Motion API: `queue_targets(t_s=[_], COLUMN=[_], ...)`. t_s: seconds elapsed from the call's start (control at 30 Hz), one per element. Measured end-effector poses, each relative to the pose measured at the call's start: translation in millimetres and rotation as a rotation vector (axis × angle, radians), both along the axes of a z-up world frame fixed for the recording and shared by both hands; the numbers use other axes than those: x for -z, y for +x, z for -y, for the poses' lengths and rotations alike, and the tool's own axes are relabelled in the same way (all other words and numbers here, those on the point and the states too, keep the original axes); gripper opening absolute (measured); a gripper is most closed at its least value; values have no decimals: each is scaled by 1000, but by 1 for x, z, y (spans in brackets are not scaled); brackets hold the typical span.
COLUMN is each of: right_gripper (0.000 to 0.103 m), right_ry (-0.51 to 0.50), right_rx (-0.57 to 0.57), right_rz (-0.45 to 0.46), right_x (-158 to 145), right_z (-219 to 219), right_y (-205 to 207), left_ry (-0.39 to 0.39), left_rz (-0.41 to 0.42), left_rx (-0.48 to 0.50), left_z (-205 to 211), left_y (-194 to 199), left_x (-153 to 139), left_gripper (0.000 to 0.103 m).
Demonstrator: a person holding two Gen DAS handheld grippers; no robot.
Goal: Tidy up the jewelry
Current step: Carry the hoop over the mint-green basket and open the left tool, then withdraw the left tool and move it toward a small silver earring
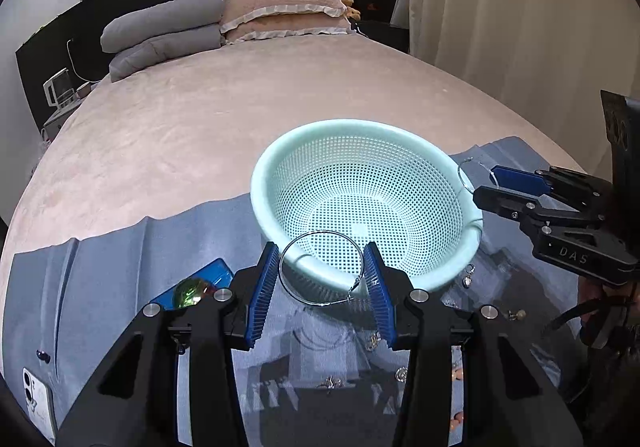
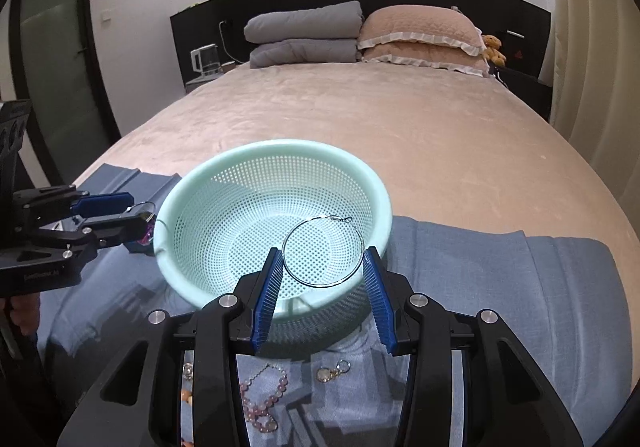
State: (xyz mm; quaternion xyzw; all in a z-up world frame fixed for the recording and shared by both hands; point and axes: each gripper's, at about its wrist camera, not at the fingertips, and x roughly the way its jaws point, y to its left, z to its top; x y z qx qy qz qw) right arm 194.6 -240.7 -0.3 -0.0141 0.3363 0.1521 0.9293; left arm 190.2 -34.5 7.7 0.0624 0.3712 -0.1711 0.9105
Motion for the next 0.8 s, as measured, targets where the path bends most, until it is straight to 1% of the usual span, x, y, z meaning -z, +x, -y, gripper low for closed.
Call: queue_targets(t_s=[0.17,0.4,0.47,0.5,0.53,0.6,0.67,0.73,0.77,0.8], right_gripper=[39,40,42,48,56,64,67,74,75,76], right_ry=[-6,-12,-9,-10,-11,-4,5,9,11,13], right_rx=[-8,-6,0,10,21,38,50,67,73,78], right_rz=[-1,-7,-8,-5,2,18,17,20,20,21], right_x=[5,13,12,11,9,5,2,-2,-3,-5], right_z=[-6,-9,-7,-6,-4,-1,2,6,7,8], right_y=[15,20,19,18,17,14,12,9,7,6], left_ry=[9,15,21,22,22,28,39,43,47,55], left_rz=[-2,-10,-5,4,11,19,29,31,33,36], left_rx=[23,20,8,0,-3,-8,-16,-22,-23,-27], left_z=[11,11,9,9,7,6,3,1,0,-1], left_y=[20,28,27,26,24,21,18,14,11,9], left_x=[6,10,9,8,8,5,2,0,-1,-3], left_gripper=[45,45,56,67,69,72,76,82,83,87])
